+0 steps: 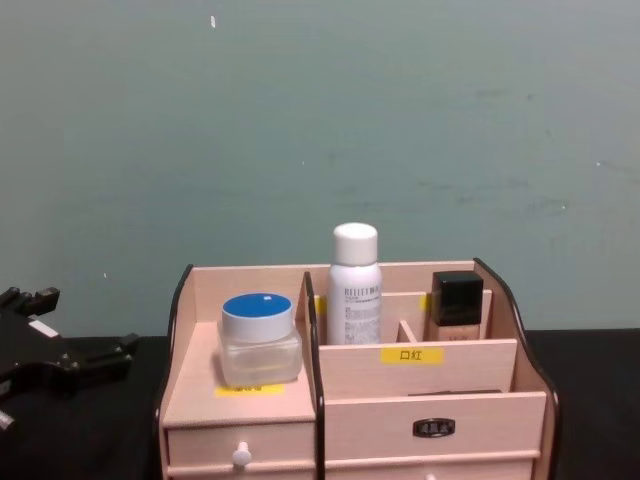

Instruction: Pick up the facial cleanser and watermelon frost from the table and place them into the tiered storage box.

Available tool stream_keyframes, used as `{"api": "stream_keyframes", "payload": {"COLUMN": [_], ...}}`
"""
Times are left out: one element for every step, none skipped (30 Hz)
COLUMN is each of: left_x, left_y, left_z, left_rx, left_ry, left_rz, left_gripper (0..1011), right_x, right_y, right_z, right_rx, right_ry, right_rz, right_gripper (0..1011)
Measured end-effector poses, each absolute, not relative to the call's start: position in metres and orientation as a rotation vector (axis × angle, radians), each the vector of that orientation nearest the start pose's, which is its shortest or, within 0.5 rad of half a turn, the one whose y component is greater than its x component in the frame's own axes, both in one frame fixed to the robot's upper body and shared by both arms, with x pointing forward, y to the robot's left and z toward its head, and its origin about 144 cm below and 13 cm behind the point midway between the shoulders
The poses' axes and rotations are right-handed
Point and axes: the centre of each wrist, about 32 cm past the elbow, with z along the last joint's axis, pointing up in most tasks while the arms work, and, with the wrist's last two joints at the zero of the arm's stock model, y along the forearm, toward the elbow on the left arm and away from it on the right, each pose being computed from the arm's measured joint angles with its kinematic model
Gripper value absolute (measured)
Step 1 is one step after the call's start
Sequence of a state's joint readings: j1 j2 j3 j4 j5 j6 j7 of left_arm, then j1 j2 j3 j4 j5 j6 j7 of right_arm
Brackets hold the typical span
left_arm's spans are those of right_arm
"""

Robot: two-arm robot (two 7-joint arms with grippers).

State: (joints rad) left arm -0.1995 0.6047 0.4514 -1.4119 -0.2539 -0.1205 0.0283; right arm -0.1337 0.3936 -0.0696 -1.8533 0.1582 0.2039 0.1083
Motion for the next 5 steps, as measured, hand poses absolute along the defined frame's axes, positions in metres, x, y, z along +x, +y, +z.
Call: {"api": "stream_keyframes", "payload": {"left_x": [0.4886, 0.4886, 0.4886, 0.4886, 0.4886], "left_y": [0.3096, 0.3097, 0.3097, 0.3097, 0.3097], "left_z": [1.1398, 1.1398, 1.1398, 1.1398, 1.1398], "left_rx": [0.304, 0.304, 0.305, 0.304, 0.304], "left_ry": [-0.285, -0.285, -0.285, -0.285, -0.285], "left_rz": [1.248, 1.248, 1.248, 1.248, 1.248], "left_gripper": [1010, 1010, 1010, 1010, 1010], "right_x": [0.4189, 0.4189, 0.4189, 0.4189, 0.4189], "right_y": [-0.2878, -0.2877, -0.2878, -0.2877, -0.2877], "right_z": [1.1963, 1.1964, 1.1964, 1.1964, 1.1964], "right_rx": [-0.242, -0.242, -0.242, -0.242, -0.242], "right_ry": [-0.098, -0.098, -0.098, -0.098, -0.098], "right_rz": [-1.319, -1.319, -1.319, -1.319, -1.319], "right_gripper": [1002, 1002, 1002, 1002, 1002]}}
